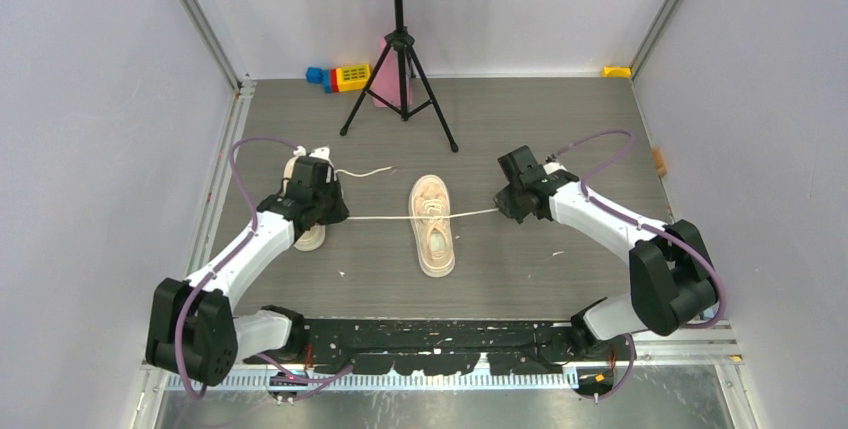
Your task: Tie the shoes
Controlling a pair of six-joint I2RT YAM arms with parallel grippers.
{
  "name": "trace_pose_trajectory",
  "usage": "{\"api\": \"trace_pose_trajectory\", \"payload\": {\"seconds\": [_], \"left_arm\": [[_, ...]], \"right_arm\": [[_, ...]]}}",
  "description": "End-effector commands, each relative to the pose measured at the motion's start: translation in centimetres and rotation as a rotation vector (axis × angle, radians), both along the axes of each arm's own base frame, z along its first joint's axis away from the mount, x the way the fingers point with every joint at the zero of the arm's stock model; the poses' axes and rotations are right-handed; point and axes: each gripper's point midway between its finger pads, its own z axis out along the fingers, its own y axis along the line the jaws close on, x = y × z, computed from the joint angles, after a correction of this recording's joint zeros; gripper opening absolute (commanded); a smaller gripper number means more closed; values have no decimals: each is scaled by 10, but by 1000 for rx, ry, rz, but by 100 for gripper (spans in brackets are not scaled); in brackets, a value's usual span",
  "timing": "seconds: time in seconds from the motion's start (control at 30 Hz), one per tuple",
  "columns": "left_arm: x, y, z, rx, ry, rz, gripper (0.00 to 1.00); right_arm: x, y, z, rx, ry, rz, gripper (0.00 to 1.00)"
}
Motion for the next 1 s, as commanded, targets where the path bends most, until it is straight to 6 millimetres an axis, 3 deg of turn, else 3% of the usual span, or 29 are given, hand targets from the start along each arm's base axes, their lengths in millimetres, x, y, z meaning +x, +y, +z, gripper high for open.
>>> {"api": "trace_pose_trajectory", "payload": {"seconds": [0.0,0.13,0.3,0.47,0.57,0.6,0.7,0.77,0.97], "left_arm": [[-10,24,-9,90,62,86,0],[-22,47,-11,179,79,160,0],[-27,51,0,160,35,208,0],[-25,41,25,123,-26,140,0],[-31,26,23,107,21,42,0],[-35,20,21,99,41,3,3],[-42,7,17,129,56,-47,31],[-44,3,15,156,69,-55,45],[-35,-43,19,126,34,-292,61]], "right_arm": [[-1,-31,-2,-159,11,27,0],[-1,-27,-8,-204,26,194,0],[-3,-12,-12,-207,32,420,0],[-4,-4,-10,-209,23,561,2],[-3,2,-3,-200,-7,625,12],[-3,3,-1,-198,-15,638,18],[-3,8,7,-184,-45,682,38],[-5,12,13,-167,-61,707,42],[-16,21,31,-111,-108,770,58]]}}
